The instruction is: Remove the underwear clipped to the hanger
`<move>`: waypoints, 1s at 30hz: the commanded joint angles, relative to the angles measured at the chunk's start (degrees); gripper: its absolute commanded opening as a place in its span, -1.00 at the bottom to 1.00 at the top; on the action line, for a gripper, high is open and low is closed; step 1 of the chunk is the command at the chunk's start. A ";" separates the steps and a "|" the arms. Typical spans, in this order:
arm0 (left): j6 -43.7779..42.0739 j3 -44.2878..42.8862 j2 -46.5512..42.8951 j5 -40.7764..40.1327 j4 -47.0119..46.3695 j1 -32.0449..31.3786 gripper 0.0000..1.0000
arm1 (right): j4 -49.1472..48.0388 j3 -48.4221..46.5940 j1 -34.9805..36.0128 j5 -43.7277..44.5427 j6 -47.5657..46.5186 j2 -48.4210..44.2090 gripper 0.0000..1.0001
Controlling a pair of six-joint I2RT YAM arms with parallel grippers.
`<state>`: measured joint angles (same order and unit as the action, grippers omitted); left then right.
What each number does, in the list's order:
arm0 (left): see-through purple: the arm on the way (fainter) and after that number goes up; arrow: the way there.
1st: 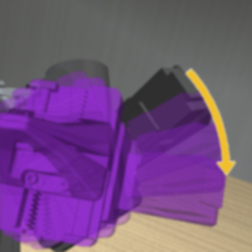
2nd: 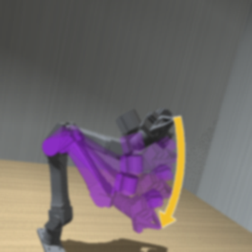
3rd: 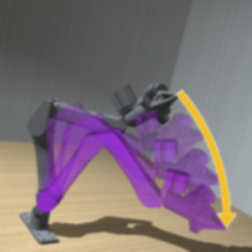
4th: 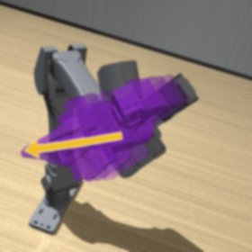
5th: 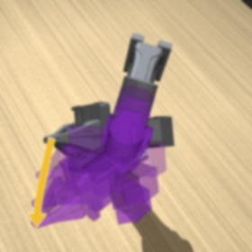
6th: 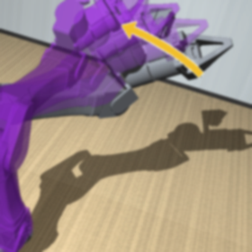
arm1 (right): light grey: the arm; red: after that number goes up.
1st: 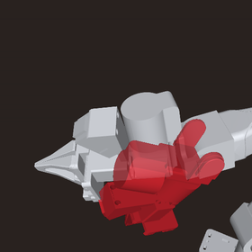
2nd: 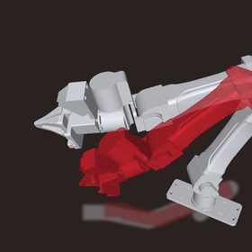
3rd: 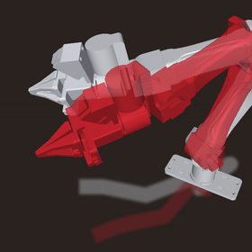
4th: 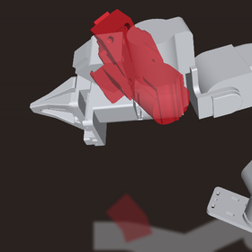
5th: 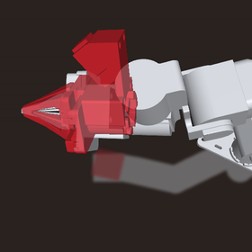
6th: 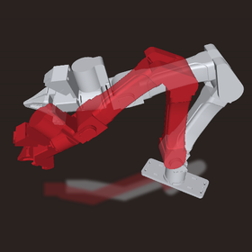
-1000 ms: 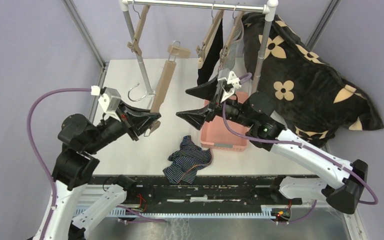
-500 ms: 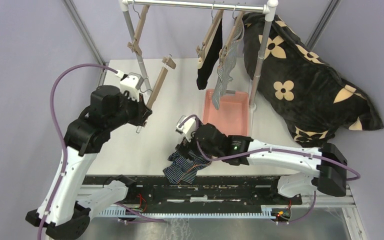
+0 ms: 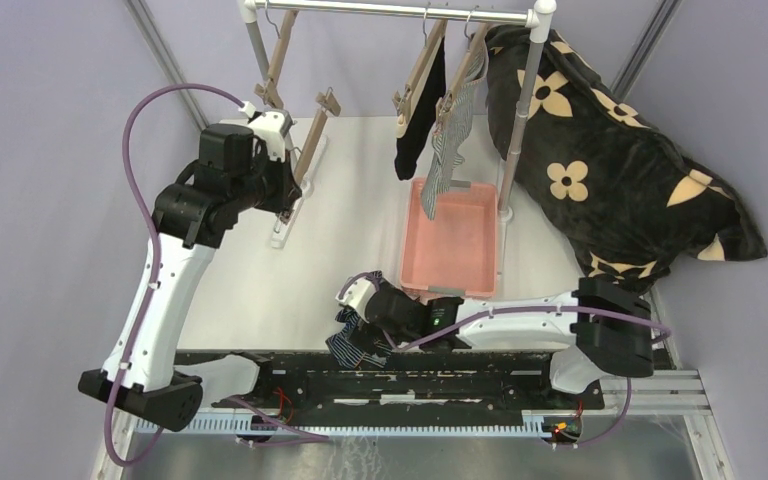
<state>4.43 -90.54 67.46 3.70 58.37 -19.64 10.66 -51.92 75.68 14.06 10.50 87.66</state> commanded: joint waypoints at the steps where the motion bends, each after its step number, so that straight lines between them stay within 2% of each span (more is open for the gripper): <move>1: -1.16 -4.58 1.57 3.23 -4.34 0.66 -0.94 | -4.95 -0.03 1.19 0.25 2.42 4.33 1.00; 5: -1.01 -8.94 4.00 4.30 -3.92 0.67 -0.95 | -5.26 -0.88 1.30 0.98 3.46 9.21 0.96; 11: -0.76 -21.17 11.27 3.50 -1.98 0.75 -0.95 | -5.80 -2.72 1.31 -0.79 5.76 16.53 0.49; 12: -0.54 -23.46 12.59 3.36 -1.64 0.81 -0.94 | -5.63 -3.08 1.28 -0.69 6.05 17.29 0.33; 15: 0.01 -30.56 17.69 3.36 -0.25 1.19 -0.95 | -4.11 -3.91 1.31 -0.20 6.82 18.10 -0.40; 16: 0.33 -32.37 19.46 3.61 0.20 1.26 -0.94 | -3.49 -4.16 1.27 -0.03 6.85 17.61 -0.74; 17: 0.60 -34.08 21.20 3.87 0.60 1.41 -0.94 | -2.89 -4.24 1.43 0.37 6.85 16.68 -0.95; 23: 2.56 -39.04 28.13 4.98 0.58 2.26 -0.94 | 1.03 -2.97 2.59 7.98 6.34 5.60 -0.99; 30: 4.58 -38.72 27.90 4.37 -3.92 2.96 -0.95 | 5.73 1.23 3.68 17.41 6.71 -14.78 -0.99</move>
<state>6.48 -127.00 98.02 7.51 59.92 -17.12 14.26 -51.59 78.43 22.85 16.34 83.53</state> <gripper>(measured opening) 0.171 0.075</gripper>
